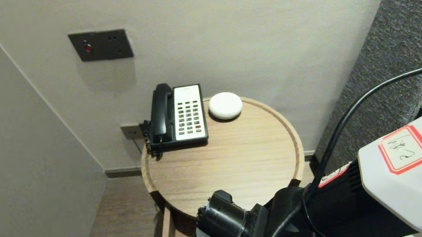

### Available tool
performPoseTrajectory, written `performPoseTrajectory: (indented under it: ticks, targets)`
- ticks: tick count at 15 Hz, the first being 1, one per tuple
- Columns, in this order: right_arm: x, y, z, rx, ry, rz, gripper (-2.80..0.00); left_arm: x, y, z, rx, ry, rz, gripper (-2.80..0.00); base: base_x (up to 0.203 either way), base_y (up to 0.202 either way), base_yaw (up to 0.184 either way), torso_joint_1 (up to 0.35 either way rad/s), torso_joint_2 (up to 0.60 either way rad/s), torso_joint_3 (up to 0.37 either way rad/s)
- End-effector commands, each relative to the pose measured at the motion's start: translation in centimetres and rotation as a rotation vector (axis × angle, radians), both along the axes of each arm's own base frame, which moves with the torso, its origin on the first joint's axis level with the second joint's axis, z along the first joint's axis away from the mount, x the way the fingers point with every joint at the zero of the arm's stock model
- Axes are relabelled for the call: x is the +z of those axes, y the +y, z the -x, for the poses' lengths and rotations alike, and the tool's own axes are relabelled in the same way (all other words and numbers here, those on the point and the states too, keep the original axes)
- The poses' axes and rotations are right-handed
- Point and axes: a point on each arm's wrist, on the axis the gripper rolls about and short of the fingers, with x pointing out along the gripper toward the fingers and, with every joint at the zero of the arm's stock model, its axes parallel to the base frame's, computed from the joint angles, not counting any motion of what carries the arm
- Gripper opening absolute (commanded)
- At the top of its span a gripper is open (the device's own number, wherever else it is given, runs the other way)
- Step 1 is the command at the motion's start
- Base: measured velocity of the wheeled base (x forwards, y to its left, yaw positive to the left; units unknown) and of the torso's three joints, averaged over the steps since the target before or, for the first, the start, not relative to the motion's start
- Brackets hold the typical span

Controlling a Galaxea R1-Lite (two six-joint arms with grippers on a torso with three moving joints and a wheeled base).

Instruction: Put the remote controls on the table in the drawer one by one

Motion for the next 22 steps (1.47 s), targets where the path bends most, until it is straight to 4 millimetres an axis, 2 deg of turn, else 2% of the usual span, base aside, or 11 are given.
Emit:
performPoseTrajectory:
  ticks: [1,22]
  targets:
    - [-0.16,0.03,-0.05,-0.002,0.003,0.004,-2.80,0.00,0.00,0.00,0.001,0.000,0.001,-2.80,0.000,0.000,0.000,0.000,0.00,0.000]
    - [-0.31,0.03,-0.37,-0.017,0.001,-0.022,-2.80,0.00,0.00,0.00,0.001,0.000,0.001,-2.80,0.000,0.000,0.000,0.000,0.00,0.000]
